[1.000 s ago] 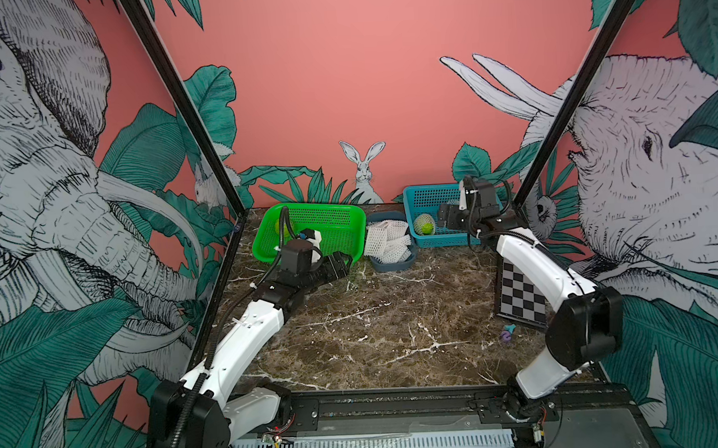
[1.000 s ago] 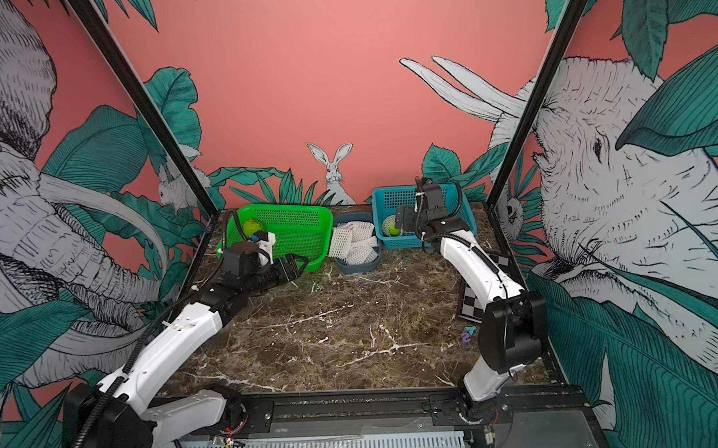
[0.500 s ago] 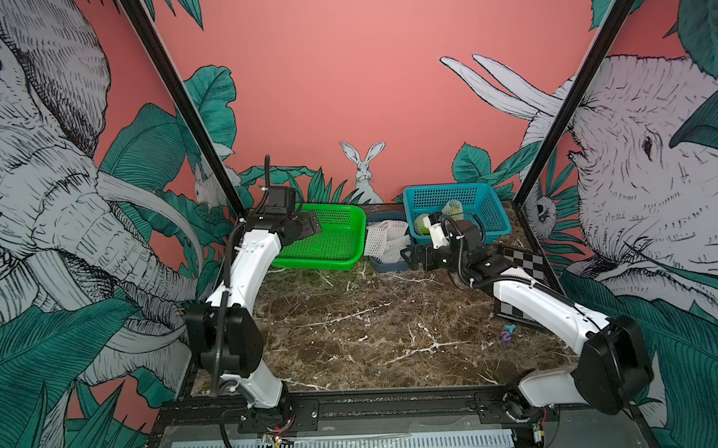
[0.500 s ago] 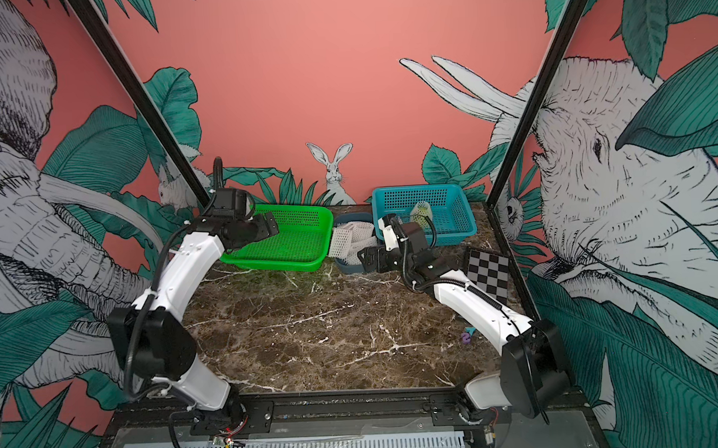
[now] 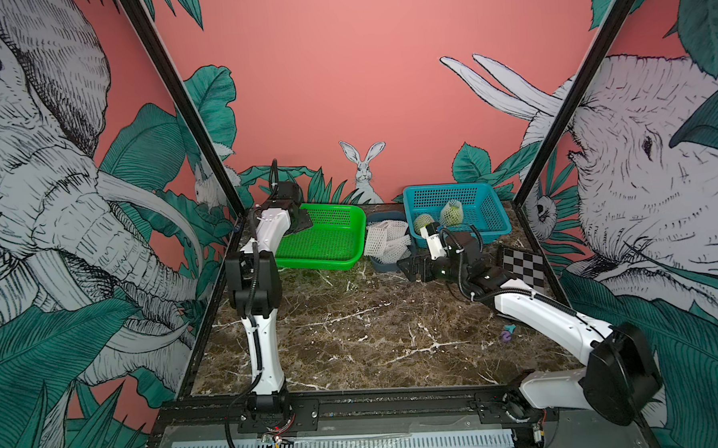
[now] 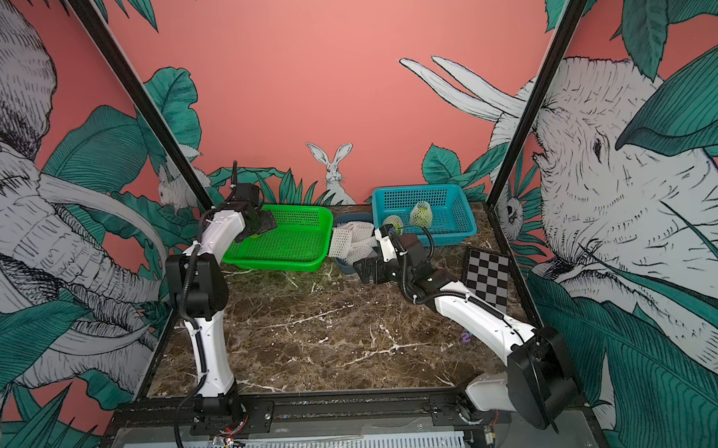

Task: Sleeve custard apples in foam nets
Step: Pick up the custard apple from the basket.

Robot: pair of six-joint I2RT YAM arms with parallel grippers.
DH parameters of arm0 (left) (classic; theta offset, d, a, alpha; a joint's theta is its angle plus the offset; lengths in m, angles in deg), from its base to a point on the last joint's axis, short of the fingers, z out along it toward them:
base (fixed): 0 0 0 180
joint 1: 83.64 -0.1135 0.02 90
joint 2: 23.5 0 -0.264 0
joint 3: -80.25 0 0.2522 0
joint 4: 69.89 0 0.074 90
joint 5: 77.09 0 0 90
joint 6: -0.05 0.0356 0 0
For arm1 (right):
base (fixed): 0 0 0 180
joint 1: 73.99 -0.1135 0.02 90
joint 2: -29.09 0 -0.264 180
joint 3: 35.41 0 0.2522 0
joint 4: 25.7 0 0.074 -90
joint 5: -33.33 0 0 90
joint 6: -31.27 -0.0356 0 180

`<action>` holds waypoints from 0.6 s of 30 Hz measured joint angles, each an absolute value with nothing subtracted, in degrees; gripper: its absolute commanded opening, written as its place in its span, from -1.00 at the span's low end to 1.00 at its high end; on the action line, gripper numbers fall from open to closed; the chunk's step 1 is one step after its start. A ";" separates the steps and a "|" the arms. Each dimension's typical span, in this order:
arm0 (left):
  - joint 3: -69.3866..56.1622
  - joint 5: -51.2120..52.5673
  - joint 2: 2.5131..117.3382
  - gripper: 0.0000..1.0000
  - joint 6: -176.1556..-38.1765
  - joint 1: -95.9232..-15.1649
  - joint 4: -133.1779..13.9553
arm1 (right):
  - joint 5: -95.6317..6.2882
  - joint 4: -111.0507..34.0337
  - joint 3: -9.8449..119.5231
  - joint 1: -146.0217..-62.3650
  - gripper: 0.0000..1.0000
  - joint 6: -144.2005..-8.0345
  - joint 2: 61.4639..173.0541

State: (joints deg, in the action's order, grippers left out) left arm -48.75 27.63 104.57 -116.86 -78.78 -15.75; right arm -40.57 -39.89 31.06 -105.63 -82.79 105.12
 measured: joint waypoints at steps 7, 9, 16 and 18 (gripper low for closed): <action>-51.46 30.21 109.05 0.99 -117.72 -79.46 -17.54 | -40.57 -39.73 30.99 -105.78 0.97 -82.98 105.10; -51.72 30.62 110.01 0.99 -118.00 -79.81 -18.44 | -40.57 -39.75 30.99 -105.83 0.98 -82.98 105.08; -54.69 31.04 113.94 0.98 -118.26 -80.51 -20.56 | -40.59 -40.21 31.01 -105.87 0.97 -82.96 104.10; -55.37 31.04 114.93 0.96 -118.28 -80.59 -21.30 | -40.64 -40.30 31.01 -105.87 0.97 -82.96 103.77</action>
State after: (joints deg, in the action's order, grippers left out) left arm -55.37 31.04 114.93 -118.28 -80.59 -21.30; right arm -40.64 -40.30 31.01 -105.87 -82.96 103.77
